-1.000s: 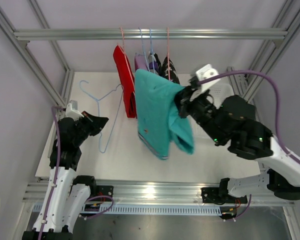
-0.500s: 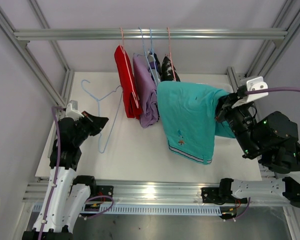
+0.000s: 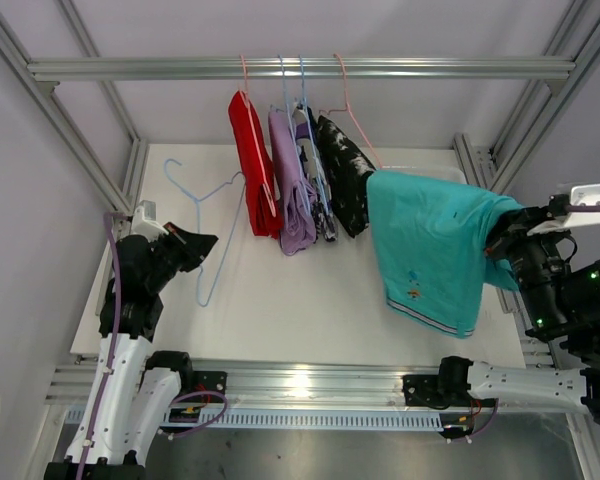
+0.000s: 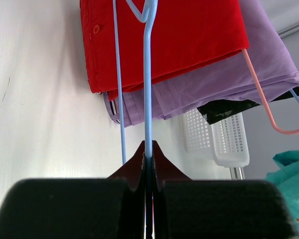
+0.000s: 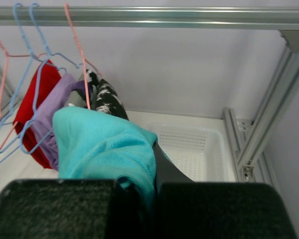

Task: Remove the trousers from the hanger
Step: Place the trousers in the bin.

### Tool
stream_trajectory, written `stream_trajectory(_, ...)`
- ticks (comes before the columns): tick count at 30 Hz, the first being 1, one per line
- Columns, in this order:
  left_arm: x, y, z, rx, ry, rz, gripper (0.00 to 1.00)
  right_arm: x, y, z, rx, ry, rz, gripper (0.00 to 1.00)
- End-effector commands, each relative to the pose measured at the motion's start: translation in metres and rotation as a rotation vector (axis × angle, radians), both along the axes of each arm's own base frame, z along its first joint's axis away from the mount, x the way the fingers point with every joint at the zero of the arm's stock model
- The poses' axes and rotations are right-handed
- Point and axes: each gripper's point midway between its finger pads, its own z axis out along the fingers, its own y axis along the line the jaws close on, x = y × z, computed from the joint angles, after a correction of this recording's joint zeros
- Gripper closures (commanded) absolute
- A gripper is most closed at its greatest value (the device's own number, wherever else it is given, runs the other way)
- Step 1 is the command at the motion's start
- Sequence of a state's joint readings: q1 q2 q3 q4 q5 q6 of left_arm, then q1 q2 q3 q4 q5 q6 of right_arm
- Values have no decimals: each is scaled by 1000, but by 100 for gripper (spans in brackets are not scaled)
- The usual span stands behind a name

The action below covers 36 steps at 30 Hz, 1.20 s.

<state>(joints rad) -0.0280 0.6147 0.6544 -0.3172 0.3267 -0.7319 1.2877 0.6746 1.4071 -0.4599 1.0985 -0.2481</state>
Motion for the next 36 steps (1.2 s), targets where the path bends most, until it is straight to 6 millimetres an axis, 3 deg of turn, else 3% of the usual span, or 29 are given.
stream_trajectory(1, 0, -5, 15, 7, -61, -35, 100, 0, -23, 0, 50, 16, -99, 100)
stream_trajectory(27, -1, -11, 14, -8, -59, -71, 100, -11, -94, -43, 82, 93, -362, 100)
stream_trajectory(32, -1, -13, 15, -12, -61, -81, 100, -11, -95, -47, 95, 99, -390, 100)
stream_trajectory(36, -1, -14, 15, -16, -61, -88, 100, -7, -81, -49, 45, 101, -398, 100)
